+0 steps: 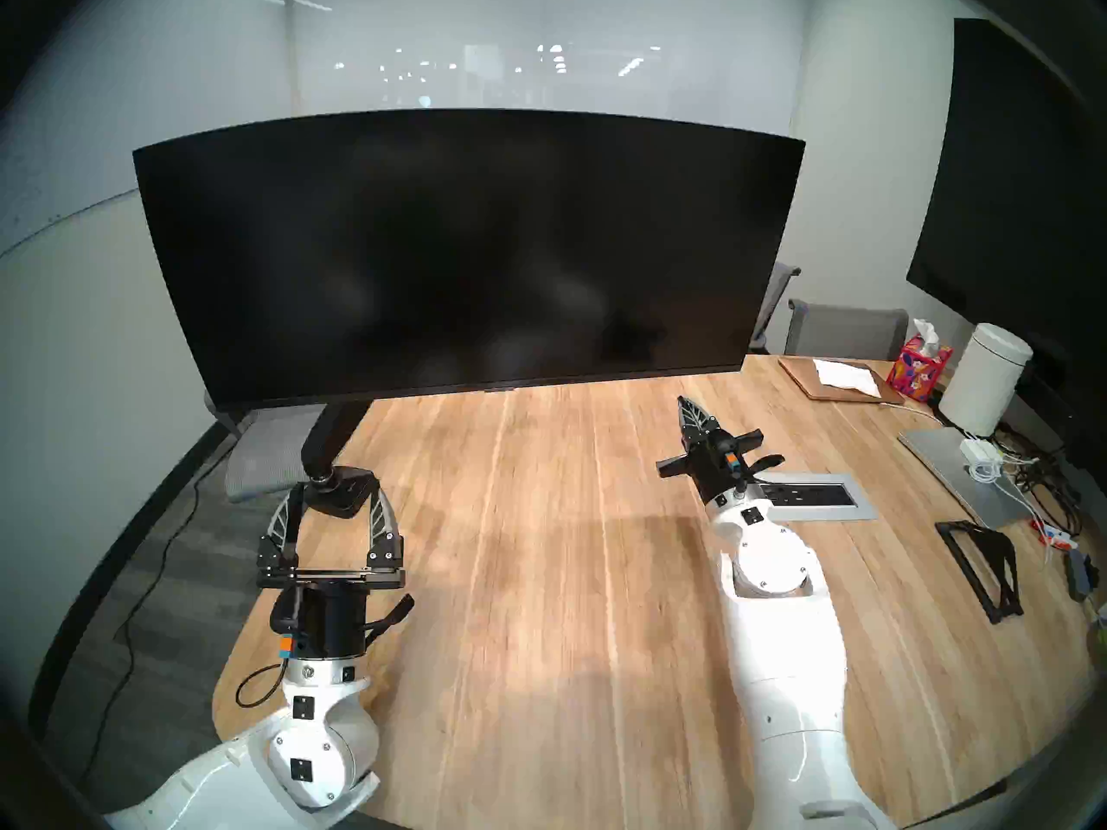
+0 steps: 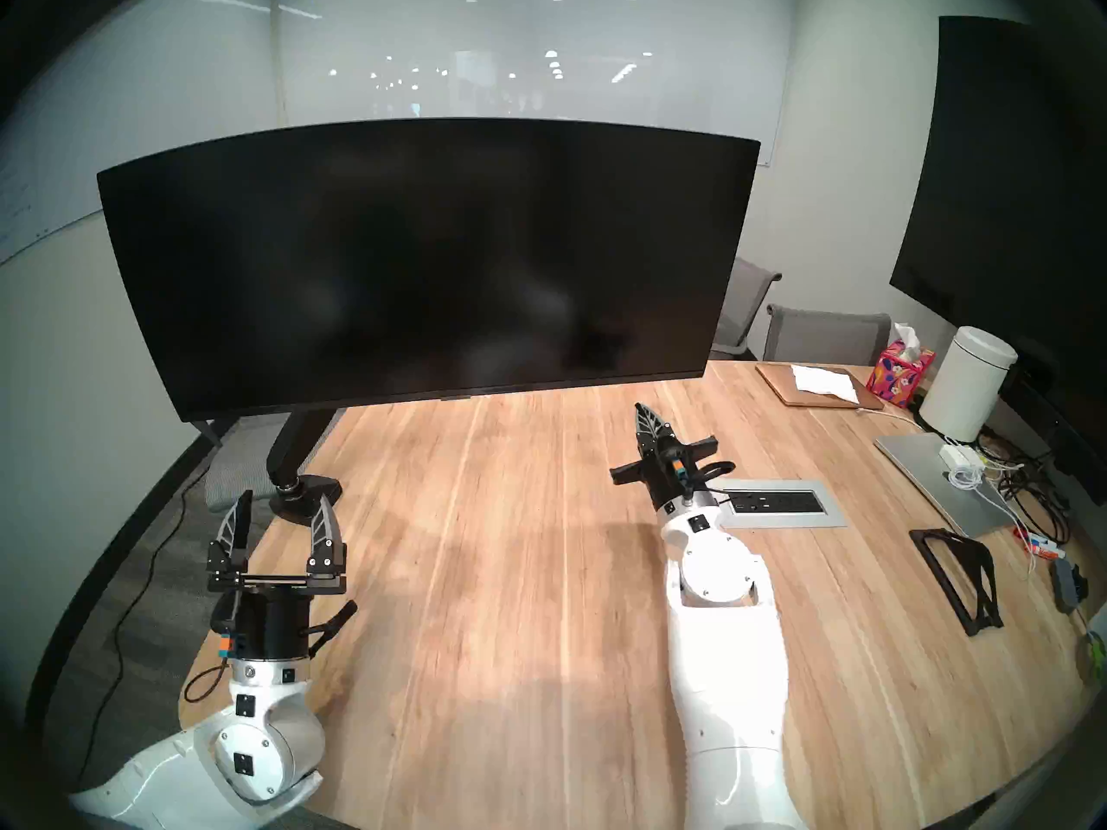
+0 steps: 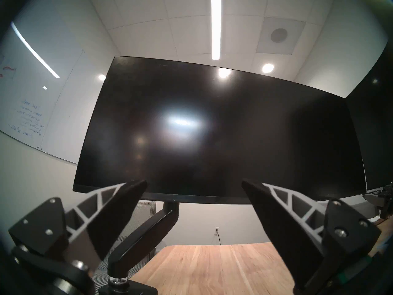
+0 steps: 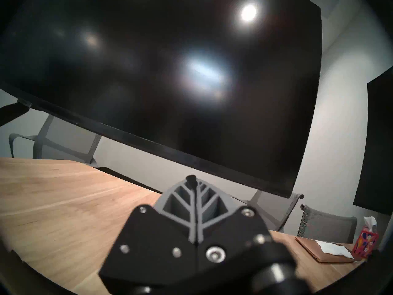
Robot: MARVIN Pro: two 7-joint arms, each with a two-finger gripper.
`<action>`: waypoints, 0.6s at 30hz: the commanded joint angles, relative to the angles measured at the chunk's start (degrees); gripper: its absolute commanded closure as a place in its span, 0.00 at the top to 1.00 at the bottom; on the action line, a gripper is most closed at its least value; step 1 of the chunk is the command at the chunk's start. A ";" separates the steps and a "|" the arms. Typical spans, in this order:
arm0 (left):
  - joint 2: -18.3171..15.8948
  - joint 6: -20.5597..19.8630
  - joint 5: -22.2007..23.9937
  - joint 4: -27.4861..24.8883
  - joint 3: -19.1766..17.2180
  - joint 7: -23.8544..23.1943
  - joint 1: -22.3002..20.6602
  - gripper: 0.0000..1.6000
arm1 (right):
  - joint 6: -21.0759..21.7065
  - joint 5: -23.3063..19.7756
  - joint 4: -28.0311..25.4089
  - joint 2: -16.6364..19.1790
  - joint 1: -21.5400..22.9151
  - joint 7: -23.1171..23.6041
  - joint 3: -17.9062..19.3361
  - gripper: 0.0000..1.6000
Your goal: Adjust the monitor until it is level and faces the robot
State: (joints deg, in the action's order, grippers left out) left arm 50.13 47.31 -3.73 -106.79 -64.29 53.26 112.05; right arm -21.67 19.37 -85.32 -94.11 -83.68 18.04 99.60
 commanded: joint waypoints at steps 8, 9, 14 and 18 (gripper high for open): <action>0.06 0.13 -0.10 -0.82 -0.11 0.12 0.03 1.00 | -2.17 -2.02 -5.60 1.05 -4.22 2.61 -0.81 0.00; 0.06 0.13 -0.10 -0.82 -0.11 0.12 0.03 1.00 | -2.25 -2.23 -5.95 1.13 -4.53 2.82 -0.71 0.00; 0.06 0.13 -0.10 -0.81 -0.10 0.12 0.02 1.00 | -2.59 -3.58 -8.26 1.55 -6.69 4.25 -0.28 0.00; 0.06 0.13 -0.10 -0.81 -0.10 0.12 0.03 1.00 | -2.74 -4.88 -10.01 1.55 -8.65 5.61 -0.07 0.00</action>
State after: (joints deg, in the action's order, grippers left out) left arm 50.13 47.31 -3.73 -106.79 -64.29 53.27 112.05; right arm -23.48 16.80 -91.05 -92.69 -89.67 22.22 99.20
